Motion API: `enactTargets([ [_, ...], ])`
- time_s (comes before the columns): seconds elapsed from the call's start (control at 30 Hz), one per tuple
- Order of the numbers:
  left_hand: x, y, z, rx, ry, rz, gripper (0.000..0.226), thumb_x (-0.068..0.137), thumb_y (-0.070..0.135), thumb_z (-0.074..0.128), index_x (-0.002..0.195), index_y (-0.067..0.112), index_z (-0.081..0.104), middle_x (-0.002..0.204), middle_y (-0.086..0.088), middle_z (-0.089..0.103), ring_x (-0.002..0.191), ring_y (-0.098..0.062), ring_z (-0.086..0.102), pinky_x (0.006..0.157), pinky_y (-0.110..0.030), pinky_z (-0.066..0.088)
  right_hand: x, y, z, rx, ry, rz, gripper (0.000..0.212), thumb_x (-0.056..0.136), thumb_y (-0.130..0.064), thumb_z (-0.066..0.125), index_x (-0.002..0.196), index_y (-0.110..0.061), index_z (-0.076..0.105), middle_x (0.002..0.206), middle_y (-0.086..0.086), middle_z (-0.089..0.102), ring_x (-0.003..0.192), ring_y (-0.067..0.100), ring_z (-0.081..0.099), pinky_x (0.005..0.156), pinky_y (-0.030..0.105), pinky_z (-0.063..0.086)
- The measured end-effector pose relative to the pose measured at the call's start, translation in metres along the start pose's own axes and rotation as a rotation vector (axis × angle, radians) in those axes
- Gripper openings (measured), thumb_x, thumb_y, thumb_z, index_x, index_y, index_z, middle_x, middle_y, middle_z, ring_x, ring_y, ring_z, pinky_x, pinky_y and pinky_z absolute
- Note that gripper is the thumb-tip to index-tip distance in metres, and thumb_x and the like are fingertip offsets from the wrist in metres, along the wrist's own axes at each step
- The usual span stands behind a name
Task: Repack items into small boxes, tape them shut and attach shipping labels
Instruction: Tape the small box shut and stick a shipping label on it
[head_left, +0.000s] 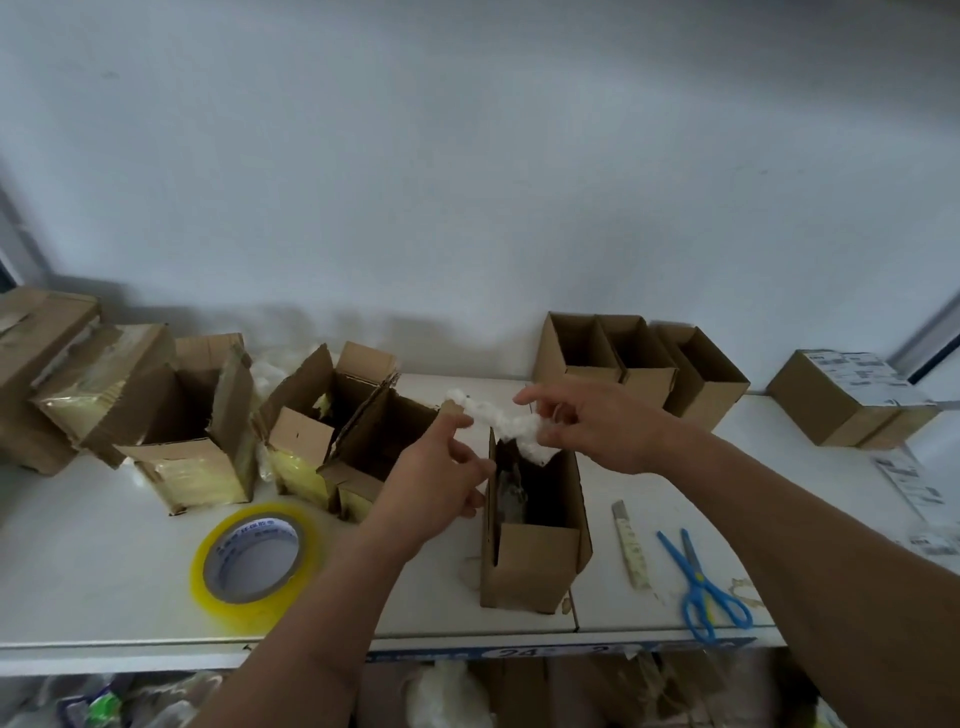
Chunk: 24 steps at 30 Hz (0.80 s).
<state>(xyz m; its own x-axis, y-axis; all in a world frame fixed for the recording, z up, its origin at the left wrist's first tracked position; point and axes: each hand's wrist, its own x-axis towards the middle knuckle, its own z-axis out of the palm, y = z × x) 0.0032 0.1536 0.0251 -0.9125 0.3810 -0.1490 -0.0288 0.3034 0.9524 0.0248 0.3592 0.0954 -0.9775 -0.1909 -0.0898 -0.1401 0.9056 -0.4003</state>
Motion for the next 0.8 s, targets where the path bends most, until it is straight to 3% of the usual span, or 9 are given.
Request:
enactTargets([
  [0.1,0.002,0.005,-0.001,0.049,0.053,0.095,0.068,0.093,0.024,0.065,0.148,0.042,0.028,0.102,0.006,0.056,0.076,-0.015,0.066,0.062,-0.024,0.058,-0.002,-0.005,-0.005,0.13,0.05,-0.001,0.037,0.095,-0.029,0.061,0.128,-0.041,0.053,0.104,-0.022,0.056,0.095,0.001,0.056,0.081,0.017,0.044],
  [0.23,0.005,0.006,0.001,0.132,0.09,0.175,0.07,0.093,0.03,0.064,0.151,0.04,0.026,0.105,0.008,0.052,0.086,-0.009,0.059,0.083,-0.034,0.057,-0.005,-0.007,-0.004,0.432,0.109,0.013,0.038,0.092,-0.02,0.065,0.113,-0.051,0.055,0.108,-0.017,0.057,0.095,0.004,0.06,0.089,0.024,0.053],
  [0.33,0.007,0.007,0.003,0.18,0.081,0.189,0.063,0.093,0.033,0.063,0.148,0.039,0.033,0.113,0.012,0.048,0.095,-0.007,0.058,0.089,-0.034,0.054,-0.011,-0.006,0.0,0.646,0.149,-0.011,0.042,0.091,-0.013,0.066,0.115,-0.047,0.06,0.109,-0.012,0.059,0.097,0.006,0.061,0.088,0.027,0.056],
  [0.47,0.003,0.014,0.006,0.167,-0.008,0.241,0.044,0.095,0.032,0.06,0.138,0.03,0.051,0.12,0.014,0.051,0.1,-0.002,0.057,0.079,-0.016,0.046,-0.018,-0.003,0.013,0.735,0.231,-0.011,0.038,0.093,-0.015,0.062,0.115,-0.046,0.06,0.115,-0.009,0.061,0.105,0.009,0.061,0.087,0.024,0.055],
  [0.57,-0.001,0.024,0.007,0.035,-0.059,0.242,0.035,0.095,0.03,0.059,0.13,0.028,0.057,0.128,0.015,0.05,0.105,-0.001,0.056,0.081,-0.016,0.043,-0.022,-0.005,0.027,0.787,0.39,0.035,0.037,0.094,-0.017,0.061,0.112,-0.049,0.058,0.116,-0.014,0.06,0.106,0.004,0.06,0.081,0.017,0.053],
  [0.67,-0.004,0.031,0.005,-0.166,-0.198,0.233,0.042,0.091,0.035,0.061,0.132,0.038,0.052,0.135,0.018,0.05,0.113,0.003,0.054,0.093,-0.019,0.044,-0.025,-0.009,0.039,0.912,0.549,0.026,0.034,0.094,-0.017,0.062,0.116,-0.043,0.059,0.113,-0.015,0.062,0.103,0.001,0.062,0.076,0.016,0.054],
  [0.73,-0.01,0.036,0.007,-0.232,-0.218,0.247,0.046,0.089,0.045,0.064,0.132,0.039,0.05,0.127,0.021,0.058,0.114,0.004,0.056,0.093,-0.017,0.048,-0.026,-0.012,0.043,0.959,0.599,0.01,0.029,0.092,-0.021,0.064,0.116,-0.038,0.061,0.113,-0.012,0.065,0.103,0.004,0.064,0.079,0.021,0.057],
  [0.8,-0.011,0.041,0.011,-0.262,-0.138,0.29,0.047,0.086,0.05,0.061,0.128,0.031,0.053,0.117,0.021,0.064,0.109,0.006,0.059,0.086,-0.012,0.05,-0.025,-0.014,0.046,0.998,0.592,0.014,0.028,0.09,-0.027,0.066,0.117,-0.035,0.063,0.112,-0.012,0.067,0.103,0.007,0.065,0.081,0.024,0.057],
])
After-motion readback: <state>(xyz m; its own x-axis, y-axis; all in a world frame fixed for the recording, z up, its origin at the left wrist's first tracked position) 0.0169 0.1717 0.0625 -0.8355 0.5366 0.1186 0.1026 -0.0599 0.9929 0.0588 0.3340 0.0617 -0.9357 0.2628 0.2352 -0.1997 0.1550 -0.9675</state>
